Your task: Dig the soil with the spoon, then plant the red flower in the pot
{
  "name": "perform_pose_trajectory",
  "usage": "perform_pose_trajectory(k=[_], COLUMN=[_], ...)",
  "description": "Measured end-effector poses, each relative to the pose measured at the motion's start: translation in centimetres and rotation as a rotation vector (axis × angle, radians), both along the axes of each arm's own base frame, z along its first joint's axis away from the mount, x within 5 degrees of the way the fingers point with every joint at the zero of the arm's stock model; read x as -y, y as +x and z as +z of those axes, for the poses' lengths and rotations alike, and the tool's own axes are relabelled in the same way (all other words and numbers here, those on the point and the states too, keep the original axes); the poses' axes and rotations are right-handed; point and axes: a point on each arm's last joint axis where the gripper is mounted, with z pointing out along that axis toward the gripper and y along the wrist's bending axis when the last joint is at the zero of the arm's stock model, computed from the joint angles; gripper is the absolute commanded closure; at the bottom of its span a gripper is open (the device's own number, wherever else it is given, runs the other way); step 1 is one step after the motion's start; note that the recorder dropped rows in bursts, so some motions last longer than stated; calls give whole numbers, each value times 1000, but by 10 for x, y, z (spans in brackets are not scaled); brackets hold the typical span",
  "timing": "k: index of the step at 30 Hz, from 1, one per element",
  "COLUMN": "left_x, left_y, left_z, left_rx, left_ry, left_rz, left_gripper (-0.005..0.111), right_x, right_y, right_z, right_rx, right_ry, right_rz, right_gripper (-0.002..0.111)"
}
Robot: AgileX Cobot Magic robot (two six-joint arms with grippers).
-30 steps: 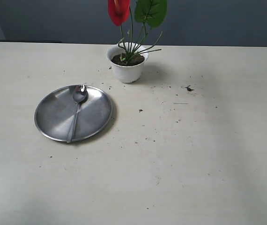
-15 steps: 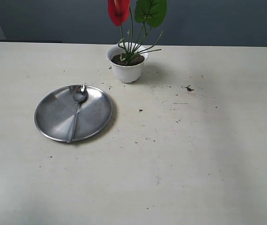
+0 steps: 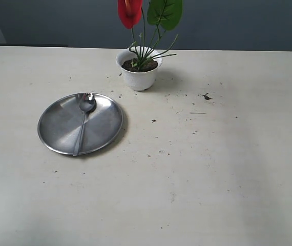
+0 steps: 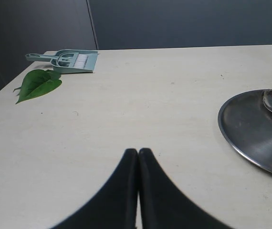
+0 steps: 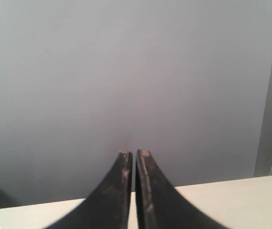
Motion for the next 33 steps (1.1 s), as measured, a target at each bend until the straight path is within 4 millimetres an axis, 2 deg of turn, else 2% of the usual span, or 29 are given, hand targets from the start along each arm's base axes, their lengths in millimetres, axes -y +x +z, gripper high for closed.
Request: perform_pose_trajectory(k=[6,13,19,33], left_x=[0,0,0,0], left_y=[0,0,0,0], left_z=[0,0,0,0], left_rx=[0,0,0,0], left_ry=[0,0,0,0], left_rz=[0,0,0,0], left_gripper=[107,107,107,107], right_x=[3,5,2,-1], right_y=[-46,-93,-113,-142], right_z=[-6,14,24,37], right_rx=[39,171,233,342], right_ry=[2,46,57,106], right_rz=[-4,10,55,119], right_gripper=[104,104,104,104])
